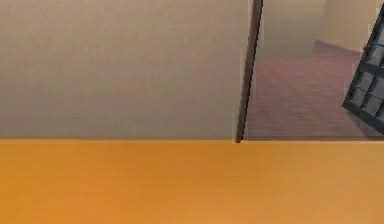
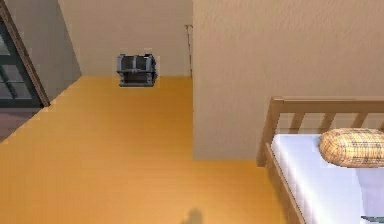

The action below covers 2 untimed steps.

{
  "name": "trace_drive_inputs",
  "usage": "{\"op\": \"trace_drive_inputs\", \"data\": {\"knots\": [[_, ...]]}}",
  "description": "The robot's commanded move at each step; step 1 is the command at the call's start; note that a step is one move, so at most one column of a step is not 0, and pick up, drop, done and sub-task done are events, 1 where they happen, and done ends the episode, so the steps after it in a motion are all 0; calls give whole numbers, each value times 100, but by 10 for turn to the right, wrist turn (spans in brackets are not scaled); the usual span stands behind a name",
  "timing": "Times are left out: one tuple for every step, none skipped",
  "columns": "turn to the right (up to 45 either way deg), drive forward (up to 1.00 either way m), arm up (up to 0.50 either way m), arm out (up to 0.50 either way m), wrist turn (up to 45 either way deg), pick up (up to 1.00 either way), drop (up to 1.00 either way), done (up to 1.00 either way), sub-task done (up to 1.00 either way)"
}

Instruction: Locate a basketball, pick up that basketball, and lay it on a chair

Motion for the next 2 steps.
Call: {"op": "trace_drive_inputs", "data": {"knots": [[-450,0,0,0,0,0,0,0,0],[-390,0,0,0,0,0,0,0,0]]}}
